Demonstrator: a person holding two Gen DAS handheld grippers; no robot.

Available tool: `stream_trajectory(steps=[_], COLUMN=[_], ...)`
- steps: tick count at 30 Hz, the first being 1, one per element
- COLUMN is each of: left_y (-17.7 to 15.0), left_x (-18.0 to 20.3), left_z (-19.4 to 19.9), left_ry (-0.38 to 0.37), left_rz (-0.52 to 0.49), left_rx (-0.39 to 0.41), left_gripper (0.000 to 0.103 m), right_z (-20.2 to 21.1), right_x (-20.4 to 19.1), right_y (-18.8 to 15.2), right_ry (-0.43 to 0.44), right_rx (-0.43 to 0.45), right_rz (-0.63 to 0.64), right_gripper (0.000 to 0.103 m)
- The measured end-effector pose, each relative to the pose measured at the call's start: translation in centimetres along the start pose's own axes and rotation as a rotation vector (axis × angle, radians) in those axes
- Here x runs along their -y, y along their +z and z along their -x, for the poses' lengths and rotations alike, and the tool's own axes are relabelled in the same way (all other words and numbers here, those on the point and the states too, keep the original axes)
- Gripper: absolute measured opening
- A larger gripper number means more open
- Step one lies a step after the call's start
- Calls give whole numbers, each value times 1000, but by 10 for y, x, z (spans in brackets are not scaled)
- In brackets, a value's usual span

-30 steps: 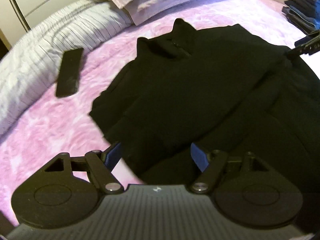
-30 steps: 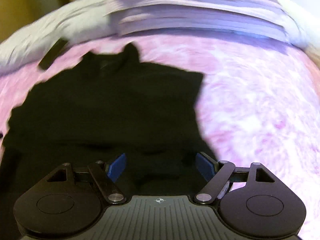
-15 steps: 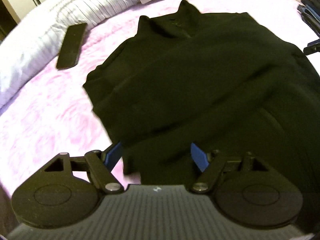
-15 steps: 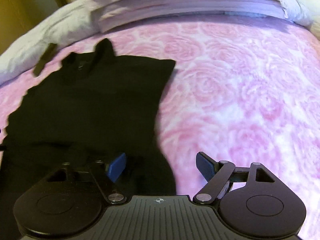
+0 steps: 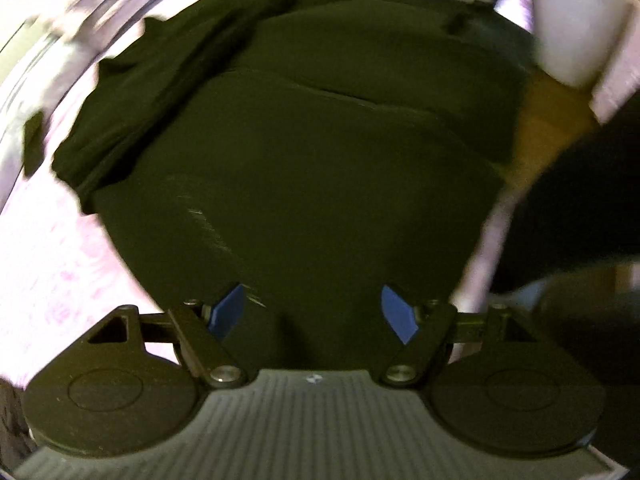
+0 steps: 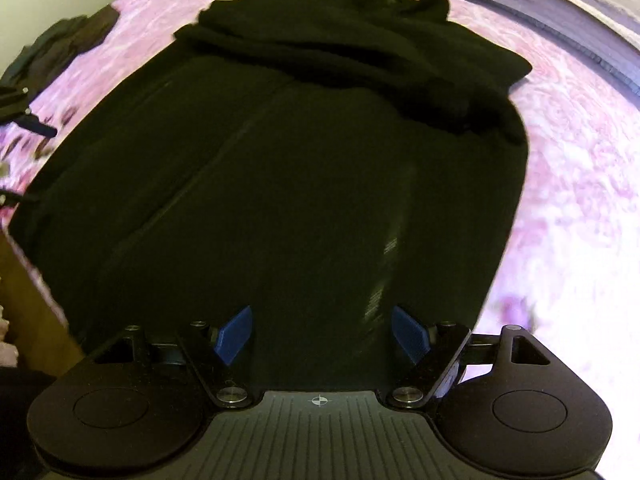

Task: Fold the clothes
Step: 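Grasp the black jacket hem with the left gripper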

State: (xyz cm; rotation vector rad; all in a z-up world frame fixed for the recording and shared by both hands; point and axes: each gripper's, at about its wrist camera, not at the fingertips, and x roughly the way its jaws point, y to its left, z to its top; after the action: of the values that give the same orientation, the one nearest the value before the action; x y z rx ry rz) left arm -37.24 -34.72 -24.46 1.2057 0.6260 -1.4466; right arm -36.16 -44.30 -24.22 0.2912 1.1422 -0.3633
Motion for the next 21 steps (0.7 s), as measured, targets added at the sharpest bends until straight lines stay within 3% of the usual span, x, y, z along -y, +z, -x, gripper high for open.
stream_trajectory(steps=[8,12,15,18,19,21], left_y=[-37,-38,-33,-32,-33,-31], left_x=[64,64,59,48,49,50], left_z=[-10,-18,-22,-25,-25,-22], left_ry=[149,195,227,253,246,231], left_rz=[-261,-271,-270,-321,-346,-371], left_rx=[-26,-16,-24,-41,-43,-44], left_gripper=[72,75,60,59,52,26], right_z=[8,14,16,20,21,22], right_x=[-56,-68,-72,-74,-74,-78], right_y=[-32,-43,-49,-57,-59,-65], right_ry=[-62,-57,-62,-74,-79,-89], right_rx=[7,16,20,30,34,44], right_rz=[54,82,116,140,146,172], right_gripper=[80,80,80,80,80,80])
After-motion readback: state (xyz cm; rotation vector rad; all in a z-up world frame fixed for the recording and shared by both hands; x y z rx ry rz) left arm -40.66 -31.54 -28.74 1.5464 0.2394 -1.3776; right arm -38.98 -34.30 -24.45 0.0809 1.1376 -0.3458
